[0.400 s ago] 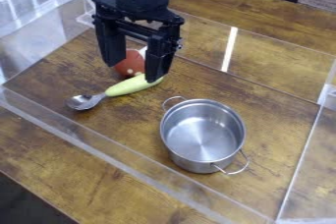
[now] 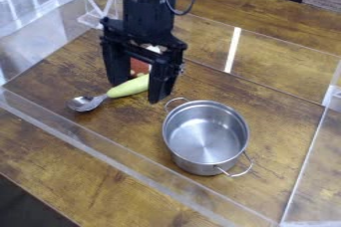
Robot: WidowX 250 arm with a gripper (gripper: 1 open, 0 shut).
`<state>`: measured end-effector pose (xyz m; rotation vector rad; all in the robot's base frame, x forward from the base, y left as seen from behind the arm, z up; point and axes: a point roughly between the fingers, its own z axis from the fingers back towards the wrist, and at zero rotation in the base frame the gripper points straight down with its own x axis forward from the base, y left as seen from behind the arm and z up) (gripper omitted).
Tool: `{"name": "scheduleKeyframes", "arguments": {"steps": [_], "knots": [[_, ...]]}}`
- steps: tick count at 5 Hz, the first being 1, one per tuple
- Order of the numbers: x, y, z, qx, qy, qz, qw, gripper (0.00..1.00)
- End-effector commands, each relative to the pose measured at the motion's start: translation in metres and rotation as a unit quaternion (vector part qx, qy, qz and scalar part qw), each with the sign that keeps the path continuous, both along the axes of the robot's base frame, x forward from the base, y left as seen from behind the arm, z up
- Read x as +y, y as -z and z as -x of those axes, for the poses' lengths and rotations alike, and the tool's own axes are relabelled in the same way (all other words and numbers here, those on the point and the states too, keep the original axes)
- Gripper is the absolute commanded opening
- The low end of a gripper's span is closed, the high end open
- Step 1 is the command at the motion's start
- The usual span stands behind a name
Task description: Move the green spoon to the right
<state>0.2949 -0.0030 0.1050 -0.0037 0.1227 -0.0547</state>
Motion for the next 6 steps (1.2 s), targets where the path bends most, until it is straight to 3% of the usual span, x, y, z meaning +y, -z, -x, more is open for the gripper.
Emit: {"name": "scheduleKeyframes", "arguments": {"steps": [1, 2, 4, 6], "knots": [[0.024, -0.006, -0.015, -0.021, 0.006, -0.005, 0.9998, 1.00], [0.034, -0.003, -0.025, -0.022, 0.015, -0.007, 0.9996, 1.00], [0.048, 0.002, -0.020, -0.015, 0.039, -0.003, 0.9991, 1.00], [0.063, 0.018, -0.028, -0.013, 0.062, 0.003, 0.9980, 1.00]]}}
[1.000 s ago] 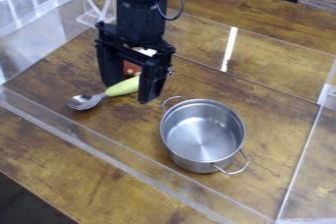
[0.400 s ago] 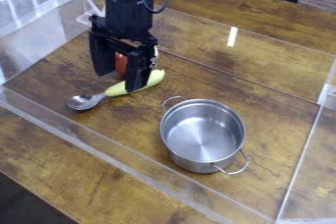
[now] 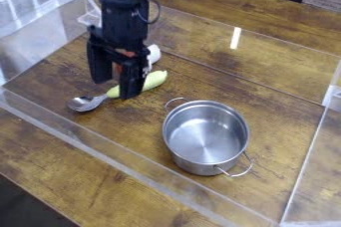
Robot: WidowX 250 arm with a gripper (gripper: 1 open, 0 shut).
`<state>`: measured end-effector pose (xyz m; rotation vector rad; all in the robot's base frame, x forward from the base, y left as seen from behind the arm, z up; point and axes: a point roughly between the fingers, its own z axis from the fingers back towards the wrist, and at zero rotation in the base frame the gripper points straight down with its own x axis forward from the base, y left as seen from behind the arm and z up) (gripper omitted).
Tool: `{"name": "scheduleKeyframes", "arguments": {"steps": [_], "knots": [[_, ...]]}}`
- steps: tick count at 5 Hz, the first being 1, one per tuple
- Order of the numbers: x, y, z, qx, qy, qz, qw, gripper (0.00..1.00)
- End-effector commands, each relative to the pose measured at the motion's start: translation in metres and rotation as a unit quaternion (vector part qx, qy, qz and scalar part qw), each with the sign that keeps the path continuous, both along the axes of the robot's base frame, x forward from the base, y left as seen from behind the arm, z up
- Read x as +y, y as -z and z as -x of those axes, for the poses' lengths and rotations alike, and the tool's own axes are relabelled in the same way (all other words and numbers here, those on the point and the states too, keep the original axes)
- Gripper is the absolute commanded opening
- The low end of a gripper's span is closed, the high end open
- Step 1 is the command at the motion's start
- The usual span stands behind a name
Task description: Move the green spoon to the right
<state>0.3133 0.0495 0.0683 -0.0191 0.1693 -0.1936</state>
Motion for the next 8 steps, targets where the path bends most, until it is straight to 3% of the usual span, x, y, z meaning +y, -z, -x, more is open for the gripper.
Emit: {"name": "scheduleKeyframes", "arguments": {"steps": [1, 2, 5, 7, 8], "knots": [[0.018, -0.010, -0.011, -0.042, -0.006, -0.002, 0.9991, 1.00], [0.025, -0.004, -0.012, -0.050, -0.008, 0.000, 0.9987, 1.00], [0.036, 0.005, -0.038, -0.063, -0.068, 0.005, 0.9957, 1.00], [0.044, -0.001, -0.040, -0.057, -0.063, 0.014, 0.9963, 1.00], [0.040, 0.005, -0.038, -0.054, -0.081, 0.016, 0.9951, 1.00]]}}
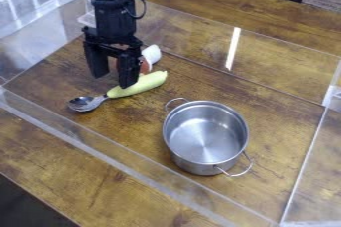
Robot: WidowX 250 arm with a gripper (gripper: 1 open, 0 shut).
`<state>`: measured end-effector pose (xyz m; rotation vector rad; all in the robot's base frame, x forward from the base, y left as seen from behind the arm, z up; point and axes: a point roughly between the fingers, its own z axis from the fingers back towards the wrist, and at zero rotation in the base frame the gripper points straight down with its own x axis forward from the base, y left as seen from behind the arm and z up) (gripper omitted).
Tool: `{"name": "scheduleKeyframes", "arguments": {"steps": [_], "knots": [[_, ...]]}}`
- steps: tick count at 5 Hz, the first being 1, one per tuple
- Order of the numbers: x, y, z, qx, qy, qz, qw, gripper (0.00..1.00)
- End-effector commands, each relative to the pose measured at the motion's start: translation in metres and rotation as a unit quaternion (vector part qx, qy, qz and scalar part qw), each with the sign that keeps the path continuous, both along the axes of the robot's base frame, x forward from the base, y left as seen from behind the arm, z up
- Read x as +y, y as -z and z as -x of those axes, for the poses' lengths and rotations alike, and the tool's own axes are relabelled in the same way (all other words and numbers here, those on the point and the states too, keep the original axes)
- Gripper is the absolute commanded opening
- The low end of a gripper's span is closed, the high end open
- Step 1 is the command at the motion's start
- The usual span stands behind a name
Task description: Move the green spoon to the right
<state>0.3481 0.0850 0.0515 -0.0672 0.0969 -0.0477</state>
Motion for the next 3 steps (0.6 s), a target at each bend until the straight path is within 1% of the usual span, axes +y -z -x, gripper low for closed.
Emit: {"name": "scheduleKeyframes", "arguments": {"steps": [1, 3], "knots": [[0.0010, -0.0062, -0.0016, -0.017, -0.025, -0.004, 0.9995, 1.00], [0.0009, -0.0041, -0.0073, -0.013, -0.051, -0.002, 0.9986, 1.00]]}}
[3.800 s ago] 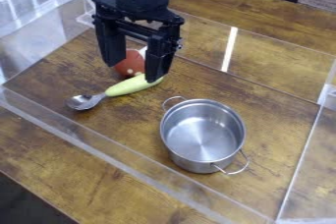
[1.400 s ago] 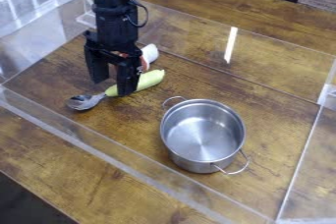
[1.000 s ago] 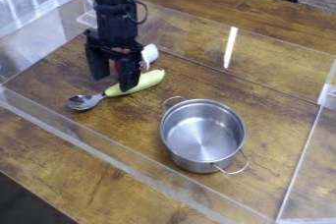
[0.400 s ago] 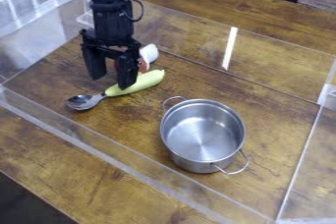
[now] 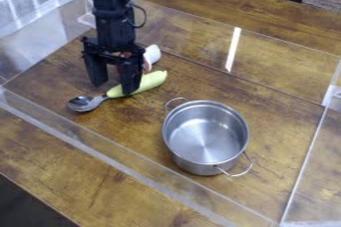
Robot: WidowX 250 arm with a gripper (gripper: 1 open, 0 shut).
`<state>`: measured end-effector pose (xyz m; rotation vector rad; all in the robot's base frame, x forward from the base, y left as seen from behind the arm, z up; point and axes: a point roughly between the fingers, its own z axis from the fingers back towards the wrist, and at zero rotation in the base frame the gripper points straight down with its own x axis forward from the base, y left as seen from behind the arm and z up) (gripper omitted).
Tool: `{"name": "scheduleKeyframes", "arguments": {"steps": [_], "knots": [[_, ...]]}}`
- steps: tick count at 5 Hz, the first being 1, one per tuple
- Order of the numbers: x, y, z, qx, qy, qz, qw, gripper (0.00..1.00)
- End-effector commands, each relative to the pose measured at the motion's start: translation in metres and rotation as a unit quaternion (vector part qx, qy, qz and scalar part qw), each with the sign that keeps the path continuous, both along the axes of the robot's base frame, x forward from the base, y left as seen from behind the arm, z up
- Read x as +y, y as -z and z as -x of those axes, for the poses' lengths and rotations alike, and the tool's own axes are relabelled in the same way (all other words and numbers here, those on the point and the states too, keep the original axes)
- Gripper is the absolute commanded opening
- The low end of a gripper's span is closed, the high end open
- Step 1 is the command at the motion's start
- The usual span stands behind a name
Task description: Move the green spoon to the right
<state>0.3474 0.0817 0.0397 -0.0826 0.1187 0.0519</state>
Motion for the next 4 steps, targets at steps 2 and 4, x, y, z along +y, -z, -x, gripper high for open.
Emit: {"name": "scheduleKeyframes", "arguments": {"steps": [2, 4], "knots": [[0.009, -0.007, -0.008, -0.014, 0.006, -0.006, 0.9999, 1.00], [0.017, -0.002, 0.002, -0.003, 0.007, -0.008, 0.9999, 0.00]]}}
